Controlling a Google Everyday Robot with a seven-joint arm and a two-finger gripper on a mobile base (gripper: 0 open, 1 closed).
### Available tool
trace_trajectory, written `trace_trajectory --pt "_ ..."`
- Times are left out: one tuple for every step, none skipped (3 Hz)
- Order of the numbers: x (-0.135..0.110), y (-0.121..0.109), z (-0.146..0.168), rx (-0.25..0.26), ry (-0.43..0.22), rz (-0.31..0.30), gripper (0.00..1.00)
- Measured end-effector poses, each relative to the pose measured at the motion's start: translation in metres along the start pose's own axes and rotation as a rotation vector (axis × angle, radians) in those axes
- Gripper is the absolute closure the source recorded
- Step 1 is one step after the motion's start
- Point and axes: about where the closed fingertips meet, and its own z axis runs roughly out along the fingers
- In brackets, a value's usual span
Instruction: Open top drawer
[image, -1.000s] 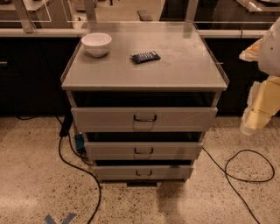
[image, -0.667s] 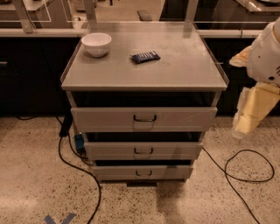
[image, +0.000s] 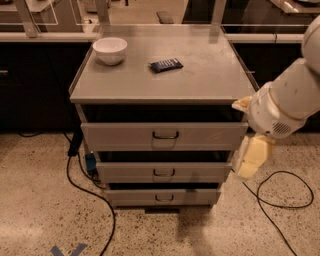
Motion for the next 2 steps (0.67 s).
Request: trace_trajectory --pt "0.001 0.005 0.036 0.029 -0.014 -0.040 0.00" --pt "-0.002 0.003 0.078 0.084 0.022 -0.073 0.00"
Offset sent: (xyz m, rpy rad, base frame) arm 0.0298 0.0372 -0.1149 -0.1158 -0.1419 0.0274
